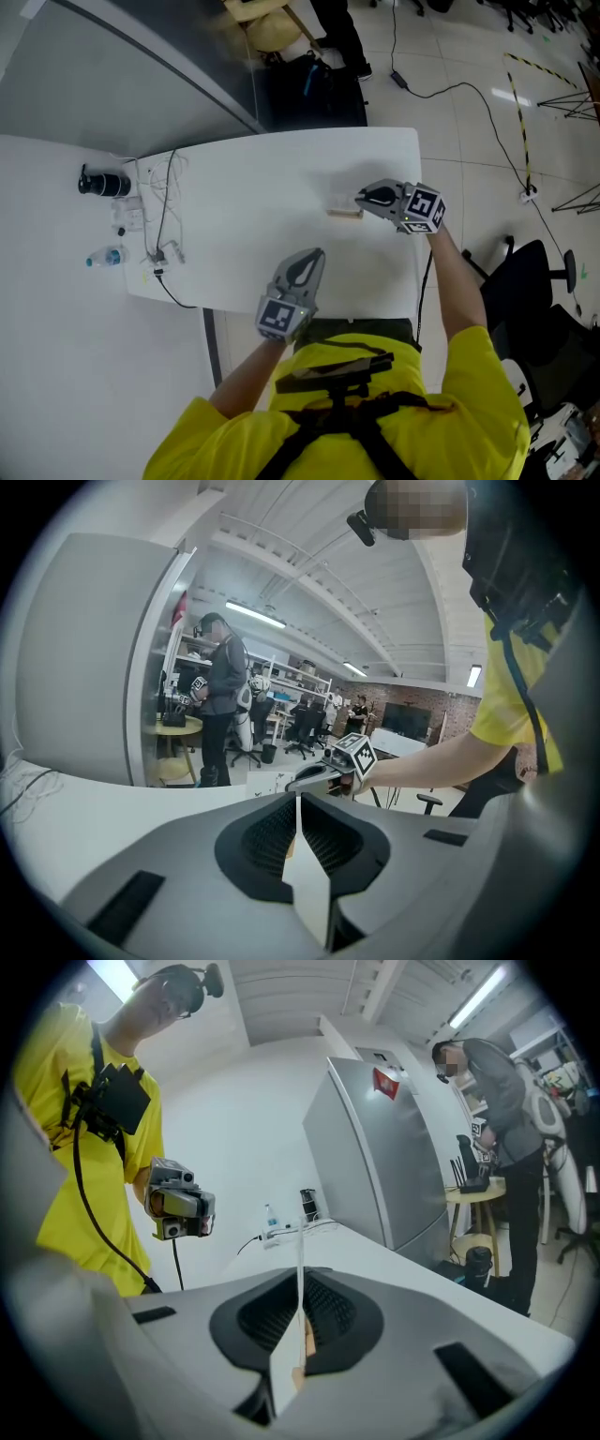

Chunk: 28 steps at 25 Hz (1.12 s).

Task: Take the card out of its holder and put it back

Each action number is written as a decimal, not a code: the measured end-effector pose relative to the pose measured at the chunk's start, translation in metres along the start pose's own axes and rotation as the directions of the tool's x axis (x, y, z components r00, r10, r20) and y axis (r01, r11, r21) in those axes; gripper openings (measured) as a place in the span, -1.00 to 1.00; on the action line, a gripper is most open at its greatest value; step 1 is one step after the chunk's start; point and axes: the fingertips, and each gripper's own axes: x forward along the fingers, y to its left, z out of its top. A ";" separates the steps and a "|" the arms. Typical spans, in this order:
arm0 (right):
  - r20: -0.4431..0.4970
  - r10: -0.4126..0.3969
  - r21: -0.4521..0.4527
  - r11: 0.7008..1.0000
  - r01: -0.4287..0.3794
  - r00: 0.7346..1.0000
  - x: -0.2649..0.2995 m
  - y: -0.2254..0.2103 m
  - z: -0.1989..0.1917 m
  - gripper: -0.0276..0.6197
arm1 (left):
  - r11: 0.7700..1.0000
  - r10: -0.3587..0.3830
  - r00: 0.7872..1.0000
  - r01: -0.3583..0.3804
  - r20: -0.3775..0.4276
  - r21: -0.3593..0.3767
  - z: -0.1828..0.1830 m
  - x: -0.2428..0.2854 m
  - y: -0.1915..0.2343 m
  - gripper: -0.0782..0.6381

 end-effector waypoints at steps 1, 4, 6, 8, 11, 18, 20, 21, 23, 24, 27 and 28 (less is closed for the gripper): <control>-0.002 0.001 -0.004 1.000 -0.001 1.000 0.000 0.001 0.000 -0.86 | 1.000 0.000 1.000 0.000 -0.001 0.002 -0.001 0.000 -0.001 -0.72; -0.010 -0.013 -0.014 1.000 0.013 1.000 -0.006 -0.001 -0.002 -0.86 | 1.000 0.002 1.000 -0.002 -0.002 0.009 -0.001 0.000 0.000 -0.72; -0.019 -0.015 -0.015 1.000 0.015 1.000 -0.006 -0.003 -0.005 -0.86 | 1.000 0.007 1.000 -0.007 -0.005 0.005 -0.002 0.000 0.003 -0.72; -0.035 -0.012 -0.017 1.000 0.011 0.999 -0.002 -0.002 -0.012 -0.86 | 1.000 0.010 1.000 -0.010 -0.008 0.007 -0.003 0.000 0.005 -0.72; -0.051 -0.023 -0.016 1.000 0.022 0.998 0.006 -0.001 -0.026 -0.86 | 1.000 0.010 1.000 -0.010 -0.008 0.003 -0.004 0.001 0.004 -0.72; -0.039 -0.056 0.030 0.998 0.057 0.998 0.012 -0.005 -0.053 -0.85 | 1.000 0.020 0.999 -0.020 -0.025 -0.013 -0.018 0.001 0.008 -0.72; -0.024 -0.071 0.045 0.996 0.072 0.997 0.013 -0.007 -0.054 -0.85 | 1.000 0.025 0.999 -0.026 -0.029 -0.018 -0.023 0.000 0.010 -0.72; -0.019 -0.084 0.054 0.995 0.085 0.996 0.012 -0.009 -0.052 -0.83 | 0.999 0.028 0.999 -0.029 -0.026 -0.020 -0.023 0.000 0.011 -0.72; 0.009 -0.122 0.074 0.990 0.121 0.992 0.004 -0.013 -0.042 -0.60 | 0.999 0.035 0.999 -0.035 -0.010 -0.023 -0.017 0.000 0.012 -0.72; 0.037 -0.147 0.086 0.986 0.143 0.988 -0.004 -0.013 -0.032 -0.60 | 0.999 0.037 0.999 -0.037 0.003 -0.023 -0.012 -0.001 0.012 -0.72; 0.141 -0.252 0.127 0.964 0.235 0.957 -0.037 -0.006 0.006 -0.60 | 0.999 0.040 0.998 -0.040 0.045 -0.009 0.007 -0.003 0.015 -0.72; 0.176 -0.296 0.141 0.952 0.273 0.939 -0.051 -0.001 0.019 -0.60 | 0.999 0.040 0.997 -0.040 0.060 -0.002 0.014 -0.003 0.015 -0.72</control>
